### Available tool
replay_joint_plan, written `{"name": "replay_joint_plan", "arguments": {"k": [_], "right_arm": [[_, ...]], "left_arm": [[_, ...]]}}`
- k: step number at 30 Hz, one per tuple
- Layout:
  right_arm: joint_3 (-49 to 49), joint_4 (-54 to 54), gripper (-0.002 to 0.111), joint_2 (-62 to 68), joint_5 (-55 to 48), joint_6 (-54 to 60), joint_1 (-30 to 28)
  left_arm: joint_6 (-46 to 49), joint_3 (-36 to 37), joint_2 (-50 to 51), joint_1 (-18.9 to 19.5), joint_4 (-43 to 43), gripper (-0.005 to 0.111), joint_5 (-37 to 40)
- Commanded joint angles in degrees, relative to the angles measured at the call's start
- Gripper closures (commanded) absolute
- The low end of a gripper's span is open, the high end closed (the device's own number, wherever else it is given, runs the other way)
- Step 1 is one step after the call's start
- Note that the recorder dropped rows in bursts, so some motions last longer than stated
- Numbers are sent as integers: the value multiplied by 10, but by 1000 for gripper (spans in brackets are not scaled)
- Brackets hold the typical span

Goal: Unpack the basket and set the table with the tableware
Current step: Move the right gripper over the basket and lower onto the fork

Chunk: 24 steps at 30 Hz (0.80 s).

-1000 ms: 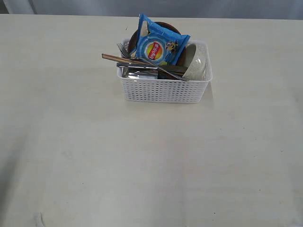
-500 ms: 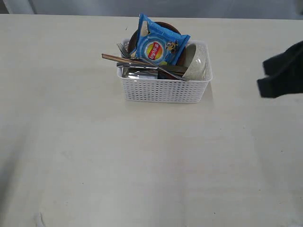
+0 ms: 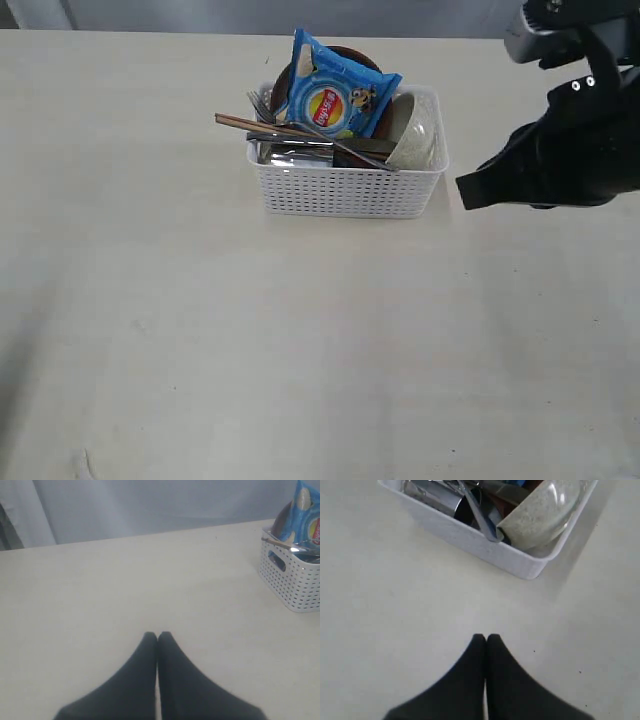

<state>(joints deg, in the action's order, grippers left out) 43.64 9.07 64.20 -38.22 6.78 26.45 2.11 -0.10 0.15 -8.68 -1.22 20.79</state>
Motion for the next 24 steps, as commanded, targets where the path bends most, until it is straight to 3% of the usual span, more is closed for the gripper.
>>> {"name": "replay_joint_plan", "arguments": {"k": [1,9,21,24], "right_arm": [[27,-8,109,11,-3,27,0],[265,-4,108,205,-157,29,0],[545,-1,108,455,-272,86,28],[591,0,96,500,-296,86,33]], "left_arm": [[-2,1,-2,1,-3,107,-2],[-2,1,-2,1,-3,107,-2],[-2,1,-2,1,-3,107,-2],[-2,1,-2,1,-3,107,-2]]}}
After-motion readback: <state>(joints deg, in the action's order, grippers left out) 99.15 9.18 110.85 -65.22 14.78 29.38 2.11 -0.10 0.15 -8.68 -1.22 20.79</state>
